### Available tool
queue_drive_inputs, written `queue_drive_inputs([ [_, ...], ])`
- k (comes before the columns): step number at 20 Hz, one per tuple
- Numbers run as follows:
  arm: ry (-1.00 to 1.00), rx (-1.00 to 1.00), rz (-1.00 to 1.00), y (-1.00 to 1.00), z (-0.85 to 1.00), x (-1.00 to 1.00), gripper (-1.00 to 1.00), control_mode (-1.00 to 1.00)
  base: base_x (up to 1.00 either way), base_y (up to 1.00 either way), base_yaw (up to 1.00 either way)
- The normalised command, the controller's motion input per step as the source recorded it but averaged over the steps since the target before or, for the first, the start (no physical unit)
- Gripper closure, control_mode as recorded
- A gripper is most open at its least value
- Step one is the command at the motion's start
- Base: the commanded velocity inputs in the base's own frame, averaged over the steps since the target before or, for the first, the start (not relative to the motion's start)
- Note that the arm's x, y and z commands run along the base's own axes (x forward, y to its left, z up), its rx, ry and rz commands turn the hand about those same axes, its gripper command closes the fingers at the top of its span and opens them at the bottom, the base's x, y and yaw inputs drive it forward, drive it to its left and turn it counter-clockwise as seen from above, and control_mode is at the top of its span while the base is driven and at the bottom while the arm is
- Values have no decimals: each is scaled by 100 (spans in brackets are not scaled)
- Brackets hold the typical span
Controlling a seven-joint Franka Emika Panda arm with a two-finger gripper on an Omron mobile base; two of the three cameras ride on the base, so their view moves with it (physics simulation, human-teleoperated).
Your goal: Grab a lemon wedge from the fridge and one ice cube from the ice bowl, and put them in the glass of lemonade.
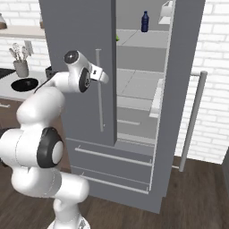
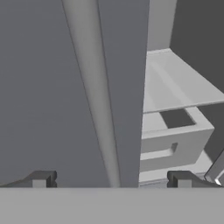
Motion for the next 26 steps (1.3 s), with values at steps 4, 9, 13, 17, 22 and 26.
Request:
queue_drive_inputs([
  [4,0,0,-6,0,-5,38,-100,-100,0,0,0],
  [9,0,0,-6,0,-14,44,-100,-100,0,0,0],
  [13,0,1,-3,0,-4,26,-100,-100,0,0,0],
  [17,0,1,0,0,-14,30,-100,-100,0,0,0],
  [22,0,0,-1,0,-29,30,-100,-100,0,0,0],
  [26,0,0,0,0,-12,25,-100,-100,0,0,0],
])
